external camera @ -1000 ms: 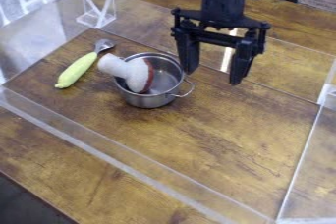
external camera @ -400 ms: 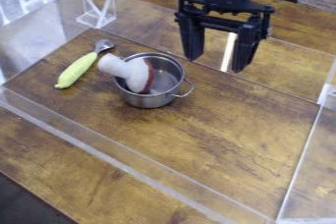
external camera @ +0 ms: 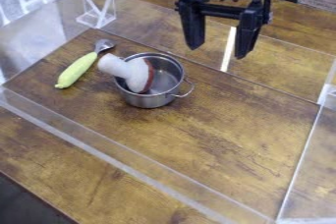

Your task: Put the mushroom in the silver pot

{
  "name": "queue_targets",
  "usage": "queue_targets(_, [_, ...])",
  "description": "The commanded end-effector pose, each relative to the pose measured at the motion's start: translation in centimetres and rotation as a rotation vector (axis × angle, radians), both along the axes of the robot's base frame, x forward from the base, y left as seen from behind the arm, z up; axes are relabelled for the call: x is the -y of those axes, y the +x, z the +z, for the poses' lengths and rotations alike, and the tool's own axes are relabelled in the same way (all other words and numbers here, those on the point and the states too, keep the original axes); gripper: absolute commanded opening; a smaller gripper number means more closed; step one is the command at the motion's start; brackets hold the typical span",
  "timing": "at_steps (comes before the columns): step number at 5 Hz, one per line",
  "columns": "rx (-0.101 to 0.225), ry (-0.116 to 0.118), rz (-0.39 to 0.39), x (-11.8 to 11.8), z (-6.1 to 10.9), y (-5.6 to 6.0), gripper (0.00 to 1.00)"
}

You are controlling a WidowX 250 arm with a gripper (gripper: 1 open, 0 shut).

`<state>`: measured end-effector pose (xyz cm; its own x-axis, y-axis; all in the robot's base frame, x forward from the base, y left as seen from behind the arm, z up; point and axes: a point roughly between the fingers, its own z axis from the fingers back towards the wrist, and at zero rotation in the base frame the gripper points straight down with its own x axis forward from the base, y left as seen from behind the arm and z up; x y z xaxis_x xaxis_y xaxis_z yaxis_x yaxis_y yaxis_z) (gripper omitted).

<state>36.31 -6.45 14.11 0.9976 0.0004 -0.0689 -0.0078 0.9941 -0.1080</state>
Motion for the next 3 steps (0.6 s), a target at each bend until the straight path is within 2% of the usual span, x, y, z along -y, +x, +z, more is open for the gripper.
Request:
queue_targets(1, [0.036, -0.003, 0.047, -1.3, 1.1, 1.1, 1.0])
queue_targets(2, [0.009, -0.003, 0.041, -1.6, 0.3, 1.4, 1.0])
queue_targets(3, [-0.013, -0.011, -0.049, -0.2, 0.7, 0.1, 1.0])
